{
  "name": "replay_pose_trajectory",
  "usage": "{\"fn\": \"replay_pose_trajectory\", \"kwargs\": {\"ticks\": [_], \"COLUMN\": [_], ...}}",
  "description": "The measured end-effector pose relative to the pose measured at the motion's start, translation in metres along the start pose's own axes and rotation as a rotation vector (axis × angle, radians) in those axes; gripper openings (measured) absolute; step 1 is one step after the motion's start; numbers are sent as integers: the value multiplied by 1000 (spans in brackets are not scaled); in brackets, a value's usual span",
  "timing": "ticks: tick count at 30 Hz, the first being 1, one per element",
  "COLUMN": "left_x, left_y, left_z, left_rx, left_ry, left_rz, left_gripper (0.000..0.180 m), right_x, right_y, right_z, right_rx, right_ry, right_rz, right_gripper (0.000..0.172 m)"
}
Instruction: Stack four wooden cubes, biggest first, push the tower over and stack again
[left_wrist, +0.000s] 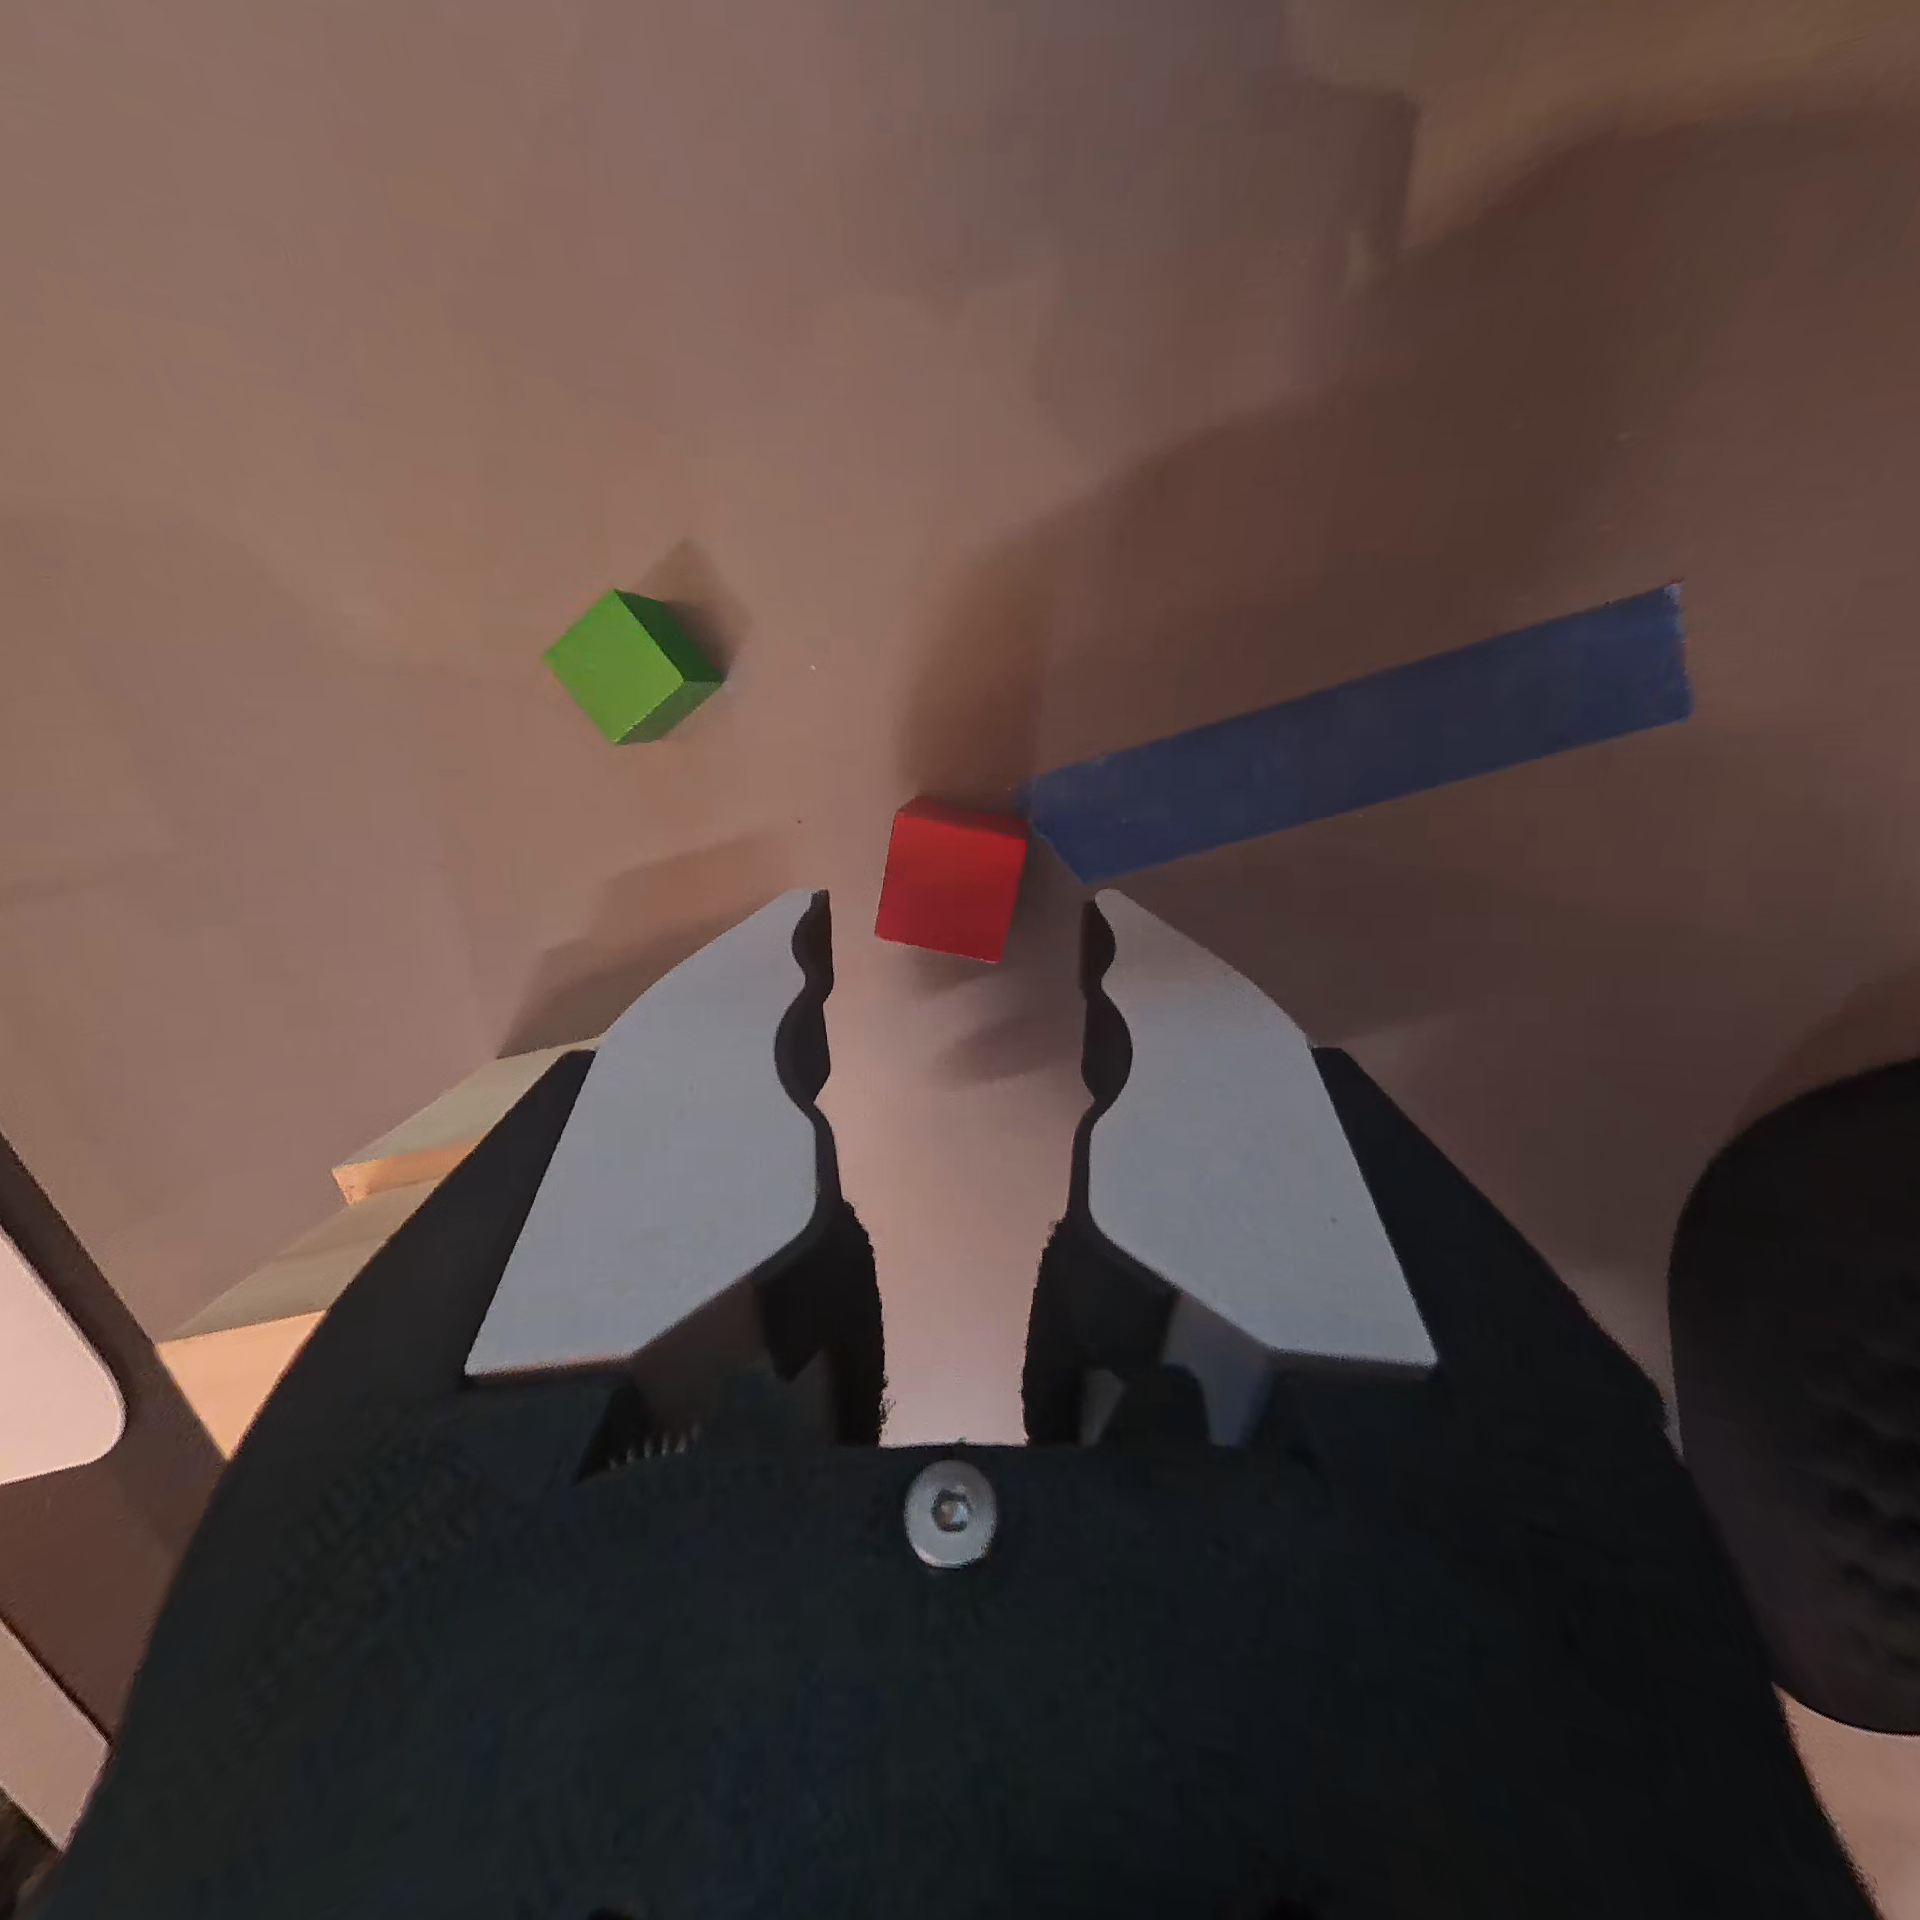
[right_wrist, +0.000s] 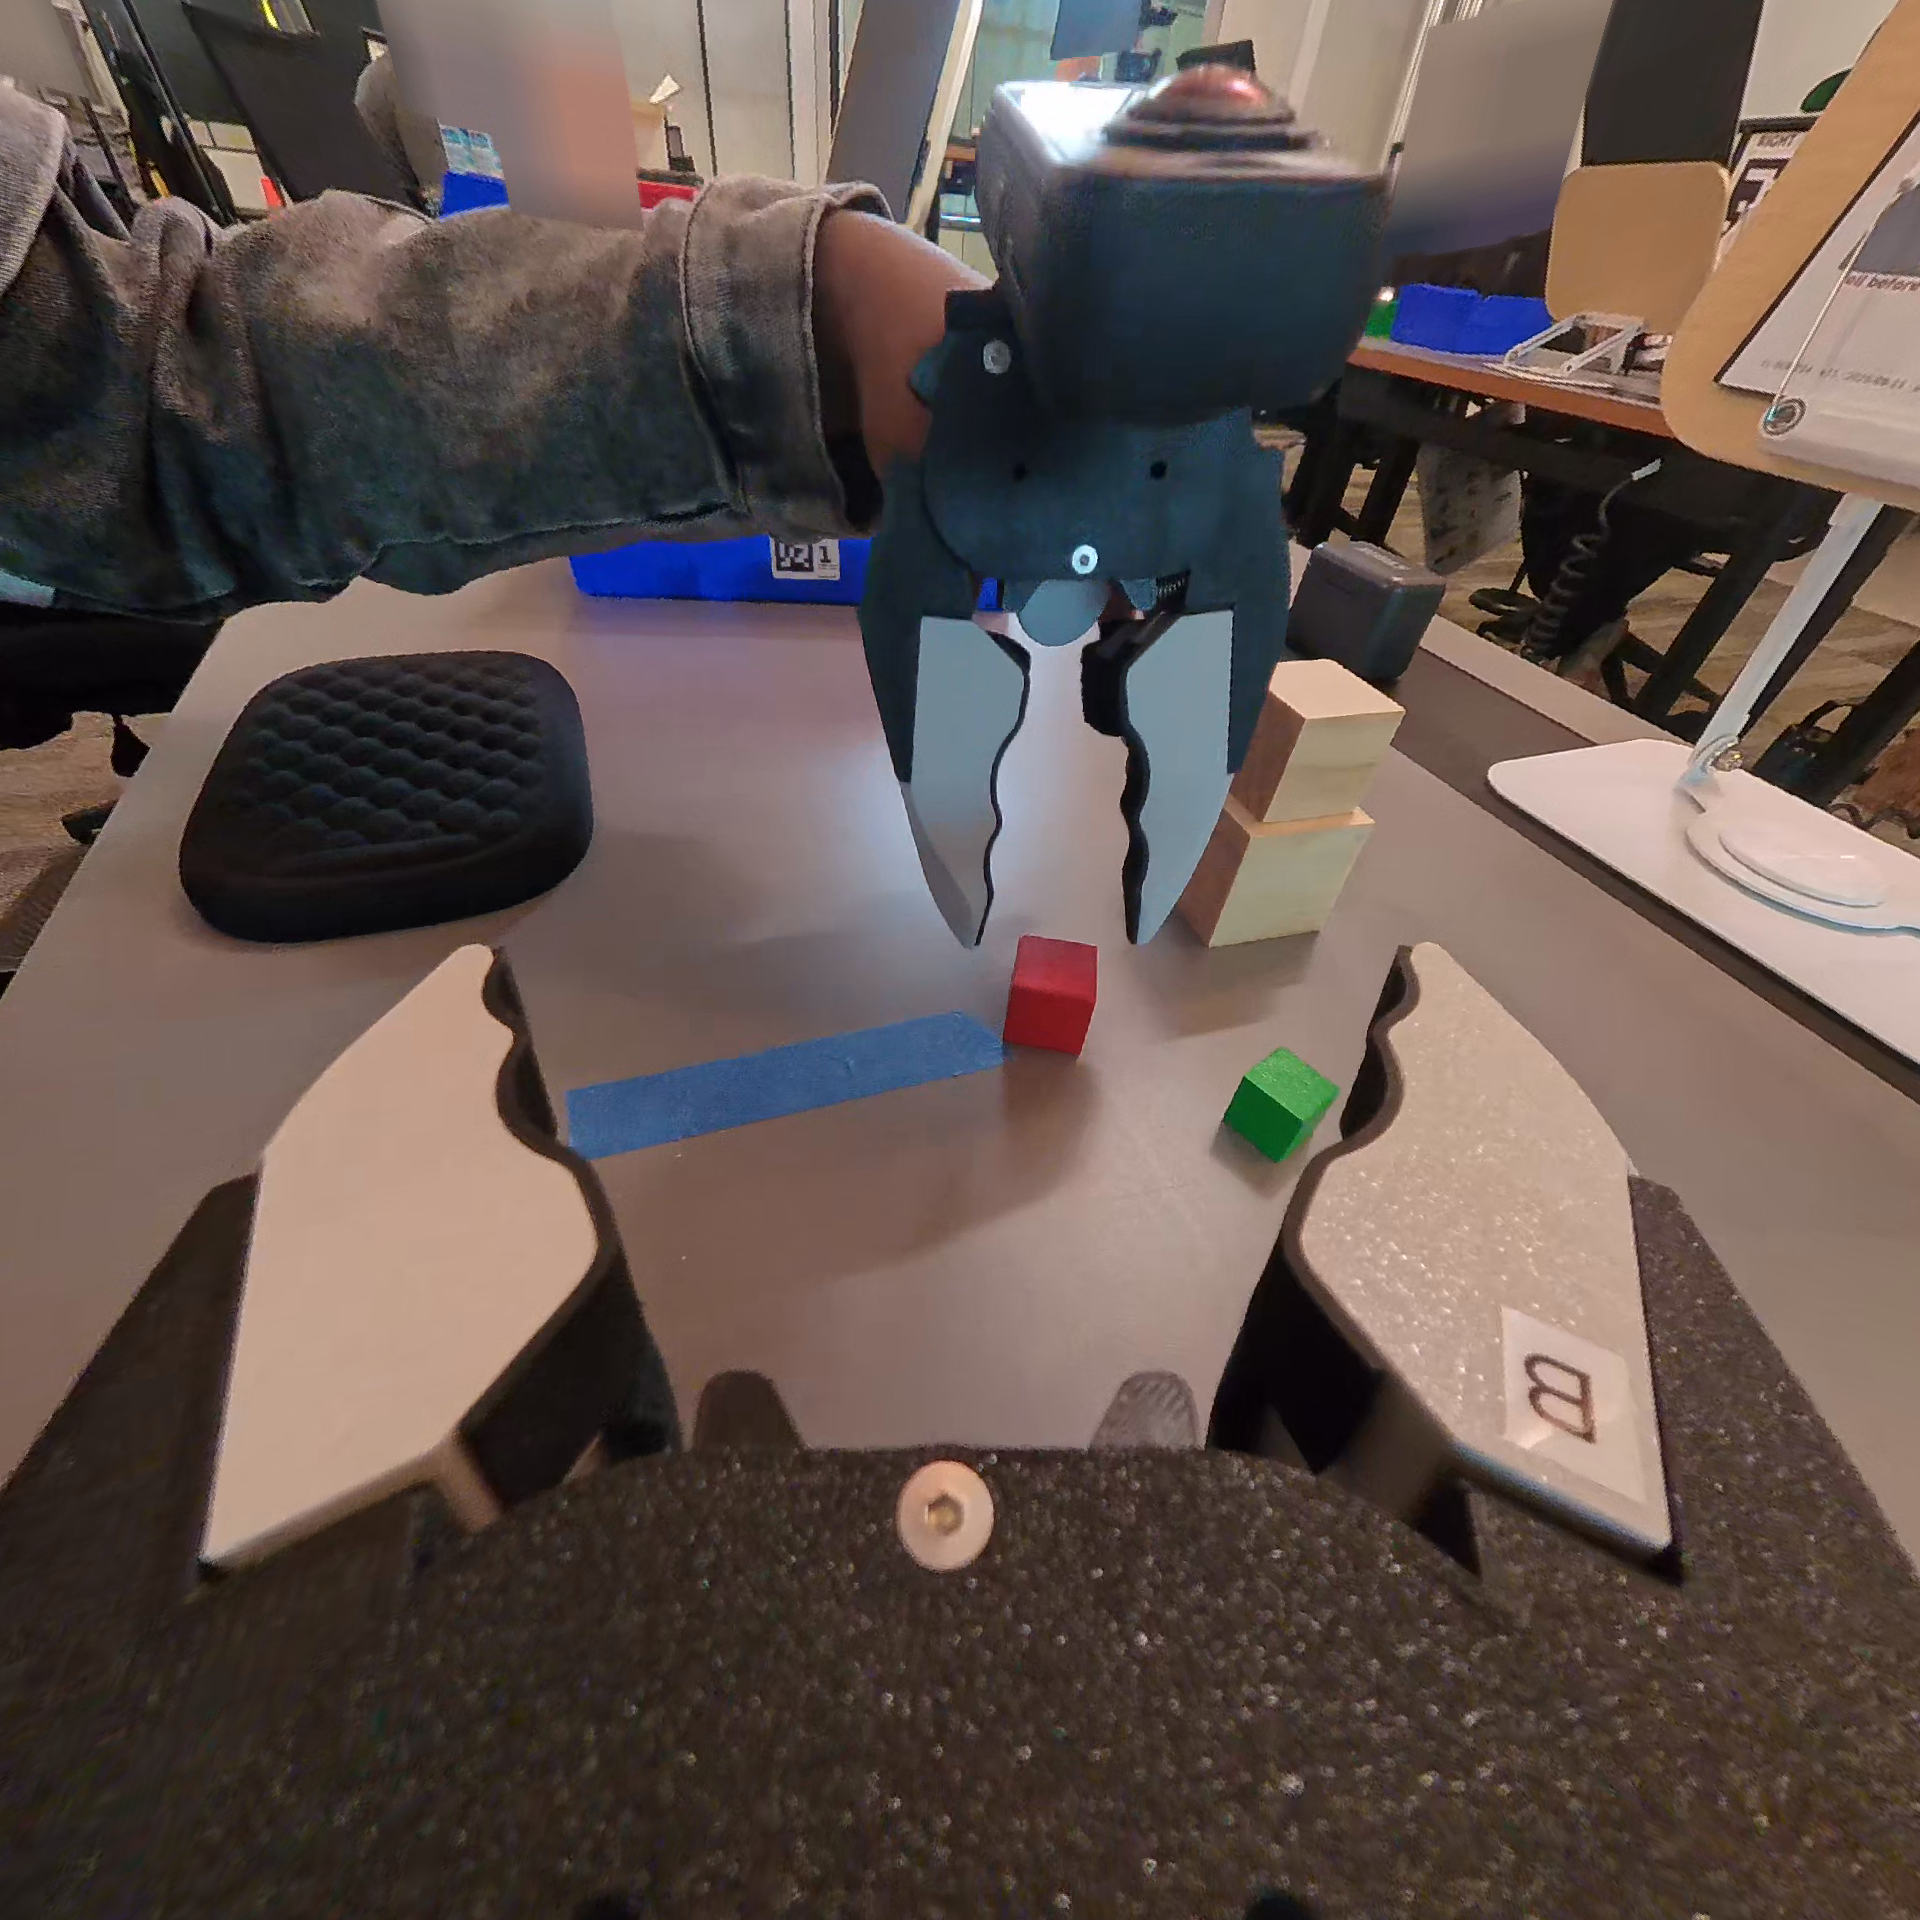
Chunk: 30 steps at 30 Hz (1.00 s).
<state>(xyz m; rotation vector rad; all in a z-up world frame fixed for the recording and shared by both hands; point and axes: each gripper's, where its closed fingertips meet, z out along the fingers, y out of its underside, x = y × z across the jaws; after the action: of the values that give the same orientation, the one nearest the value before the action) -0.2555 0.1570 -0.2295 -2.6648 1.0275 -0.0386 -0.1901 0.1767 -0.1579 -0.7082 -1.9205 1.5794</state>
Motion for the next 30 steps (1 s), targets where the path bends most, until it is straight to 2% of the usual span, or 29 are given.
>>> {"fn": "replay_pose_trajectory", "kwargs": {"ticks": [5,8,10,12,17,19,25,30], "left_x": [1,0,1,-8,-46,-63,-89,-94], "left_y": [0,2,4,6,16,25,44,49], "left_z": [10,19,14,-6,-87,-104,-92,-83], "left_rx": [-2,-11,-12,-11,-4,-31,-67,-51], "left_ry": [19,32,45,-12,-195,-227,-149,-132], "left_rz": [18,15,-4,-26,-130,-187,-262,-303], "left_gripper": [44,28,27,27,27,27,27,27], "right_x": [0,0,0,-1,-2,-2,-2,-2], "right_y": [0,1,1,0,2,2,0,0], "right_z": [0,0,0,0,2,2,0,0], "right_rx": [-3,-3,-3,-2,-10,-11,-3,-2], "right_ry": [1,1,0,-2,-9,-9,-5,-6], "right_rz": [-4,0,0,-1,-4,-5,-4,-5], "right_gripper": [147,147,147,147,147,147,147,147]}}
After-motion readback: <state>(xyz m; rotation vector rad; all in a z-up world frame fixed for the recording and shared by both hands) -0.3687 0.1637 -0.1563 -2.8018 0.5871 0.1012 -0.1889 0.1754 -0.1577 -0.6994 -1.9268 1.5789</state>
